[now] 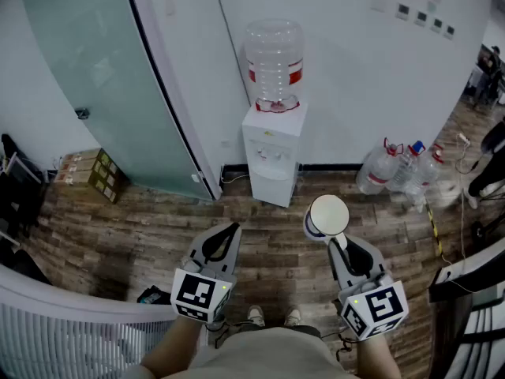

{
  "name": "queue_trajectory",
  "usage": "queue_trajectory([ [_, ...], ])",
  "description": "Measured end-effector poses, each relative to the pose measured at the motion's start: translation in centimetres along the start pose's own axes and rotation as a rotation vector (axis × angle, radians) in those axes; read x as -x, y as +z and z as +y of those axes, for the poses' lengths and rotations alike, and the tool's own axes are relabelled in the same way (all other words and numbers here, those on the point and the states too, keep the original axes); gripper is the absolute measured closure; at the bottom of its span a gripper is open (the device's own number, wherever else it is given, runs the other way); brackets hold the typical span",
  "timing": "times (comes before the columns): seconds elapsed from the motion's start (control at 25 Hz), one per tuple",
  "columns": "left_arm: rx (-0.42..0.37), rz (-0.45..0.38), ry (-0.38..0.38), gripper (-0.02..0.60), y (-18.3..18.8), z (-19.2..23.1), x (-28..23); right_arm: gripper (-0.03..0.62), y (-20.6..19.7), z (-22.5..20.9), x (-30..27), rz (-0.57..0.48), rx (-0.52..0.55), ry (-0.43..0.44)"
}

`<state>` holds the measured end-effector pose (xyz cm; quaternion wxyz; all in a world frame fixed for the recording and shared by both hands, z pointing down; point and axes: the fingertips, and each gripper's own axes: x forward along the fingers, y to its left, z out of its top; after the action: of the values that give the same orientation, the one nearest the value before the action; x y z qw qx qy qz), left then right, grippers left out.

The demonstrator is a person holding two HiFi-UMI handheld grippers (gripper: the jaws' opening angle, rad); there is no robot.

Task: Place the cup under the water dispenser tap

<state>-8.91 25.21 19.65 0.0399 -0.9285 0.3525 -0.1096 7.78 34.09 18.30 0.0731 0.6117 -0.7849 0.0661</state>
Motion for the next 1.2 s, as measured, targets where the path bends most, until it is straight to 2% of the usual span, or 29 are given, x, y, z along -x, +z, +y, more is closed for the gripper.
queue_trajectory([
  [0.4,-0.008,0.005,-0.009,0.575,0.5,-2.1,-0.4,0.528,-0.8,-1.6,1.3,0.013,-0.012,-0.003],
  [0.6,-0.017,0.001,-0.018,0.575,1.1,-4.0,-0.8,0.528,-1.0,-2.5,1.9,0.009,0.000,0.025],
  [0.84,-0.024,0.015,0.007,0.575,1.2,-5.9,-1.3,0.528,-1.5,-4.4,3.0,0.008,0.016,0.045],
  [1.2,-0.015,0.030,0.036,0.575,0.7,-9.5,-2.0,0.528,-3.7,-6.2,3.8,0.029,-0.002,0.122],
])
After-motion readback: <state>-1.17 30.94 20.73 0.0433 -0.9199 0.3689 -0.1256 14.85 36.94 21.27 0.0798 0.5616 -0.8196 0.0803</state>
